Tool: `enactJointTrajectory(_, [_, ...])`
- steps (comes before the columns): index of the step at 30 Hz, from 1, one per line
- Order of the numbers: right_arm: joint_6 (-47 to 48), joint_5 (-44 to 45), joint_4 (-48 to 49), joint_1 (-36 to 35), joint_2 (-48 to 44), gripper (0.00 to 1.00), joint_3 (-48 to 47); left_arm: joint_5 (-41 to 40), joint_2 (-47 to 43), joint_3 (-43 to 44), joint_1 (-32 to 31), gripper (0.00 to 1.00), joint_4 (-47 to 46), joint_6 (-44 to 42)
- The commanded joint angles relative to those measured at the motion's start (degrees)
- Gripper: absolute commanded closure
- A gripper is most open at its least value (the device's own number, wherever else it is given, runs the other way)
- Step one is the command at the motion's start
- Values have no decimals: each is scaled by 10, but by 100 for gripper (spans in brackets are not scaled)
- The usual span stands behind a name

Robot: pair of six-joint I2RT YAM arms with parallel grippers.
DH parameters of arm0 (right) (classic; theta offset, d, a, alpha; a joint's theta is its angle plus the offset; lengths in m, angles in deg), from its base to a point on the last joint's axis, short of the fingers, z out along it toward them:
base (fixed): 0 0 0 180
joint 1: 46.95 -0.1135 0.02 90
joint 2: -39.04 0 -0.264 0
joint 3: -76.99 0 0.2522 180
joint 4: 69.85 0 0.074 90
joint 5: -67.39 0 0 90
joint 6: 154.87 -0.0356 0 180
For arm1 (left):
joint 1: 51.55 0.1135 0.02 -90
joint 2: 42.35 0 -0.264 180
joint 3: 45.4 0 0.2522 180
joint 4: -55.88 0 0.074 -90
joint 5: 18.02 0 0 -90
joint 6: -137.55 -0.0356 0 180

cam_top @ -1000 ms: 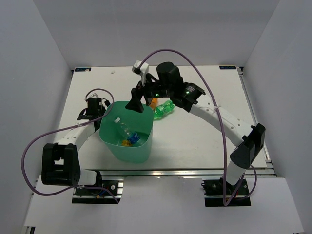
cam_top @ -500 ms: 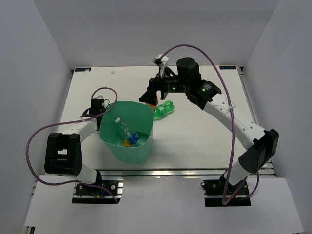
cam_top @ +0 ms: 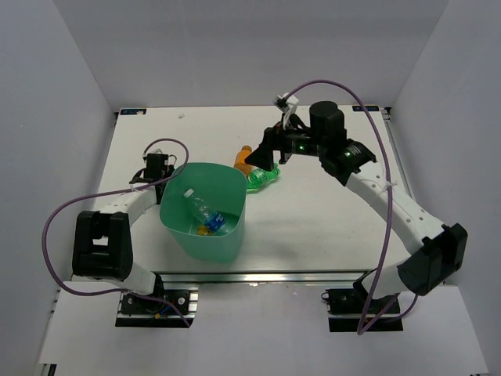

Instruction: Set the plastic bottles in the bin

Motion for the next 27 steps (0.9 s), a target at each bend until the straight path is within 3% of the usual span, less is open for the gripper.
enactJointTrajectory(1, [9,30,30,17,-48,11,27,-106,-23,79,-2,90,53,37])
enactJointTrajectory(5, [8,43,56,45,-102,11,78,-210,-49,203,1,100,125,54])
enactJointTrajectory(9, [14,93,42,63,-124,11,101,-214,-81,318,5,99,150,53])
enactJointTrajectory(12, [9,128,38,81,-130,11,116,-87,-111,364,4,100,159,52])
enactJointTrajectory(14, [5,126,49,90,-132,11,130,12,-161,338,4,100,90,52])
enactJointTrajectory(15, [-1,126,54,99,-132,11,136,112,-179,309,3,99,65,57])
enactJointTrajectory(18, [-9,114,59,121,-119,11,144,260,-239,252,1,99,-1,64])
enactJointTrajectory(24, [-14,64,62,145,-64,11,133,359,-346,157,-2,99,-30,110])
enactJointTrajectory(27, [-11,73,64,146,-41,11,127,400,-373,134,-3,95,43,103])
